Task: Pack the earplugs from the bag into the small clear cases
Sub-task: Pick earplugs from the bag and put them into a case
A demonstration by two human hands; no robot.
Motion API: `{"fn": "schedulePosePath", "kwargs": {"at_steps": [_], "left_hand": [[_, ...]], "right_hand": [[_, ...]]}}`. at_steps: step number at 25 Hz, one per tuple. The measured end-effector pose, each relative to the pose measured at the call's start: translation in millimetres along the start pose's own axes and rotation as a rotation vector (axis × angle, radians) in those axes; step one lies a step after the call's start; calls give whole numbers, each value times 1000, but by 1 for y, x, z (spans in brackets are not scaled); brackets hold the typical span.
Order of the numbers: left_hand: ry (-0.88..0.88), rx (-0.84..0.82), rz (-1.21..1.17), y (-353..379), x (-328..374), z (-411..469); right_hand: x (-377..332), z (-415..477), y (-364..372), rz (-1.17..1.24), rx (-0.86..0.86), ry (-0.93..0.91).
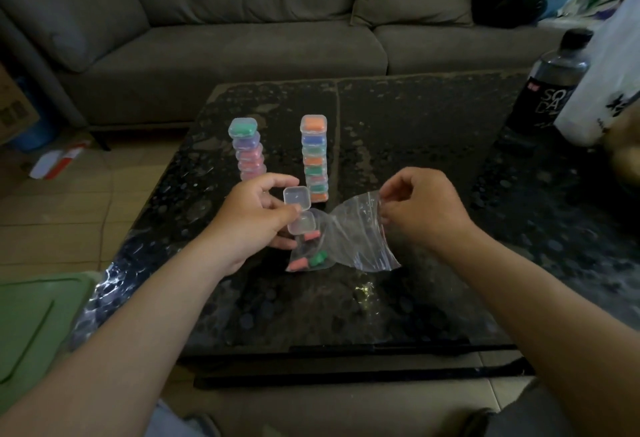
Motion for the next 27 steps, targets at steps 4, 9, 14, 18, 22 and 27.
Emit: {"fn": "schedulePosePath", "kwargs": {"at_steps": [4,9,14,18,22,27], "left_hand": [[-52,36,41,-7,-13,6],[-113,66,-88,-2,-21,11],[-120,68,-163,3,-25,13],[-145,62,-130,5,-25,14],[-149,63,-104,7,-26,15],[-157,88,-48,10,-26,19]], "right_hand": [[6,-4,11,-3,-110,86],[-8,-17,26,183,-285,167],[-16,-26,43,265,-431,121],[-10,-21,54,217,-386,113],[-6,-15,62,221,-342,134],[-8,-13,63,172,-361,141]]}}
Point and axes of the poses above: each hand's wrist, its own z-axis towards the middle knuckle, its own y-axis out of the palm, x = y × z, the point moved 1 cm from there along z, towards the middle knuckle, and after that the axes turned 8 degrees about -y, right-handed, at the moved point
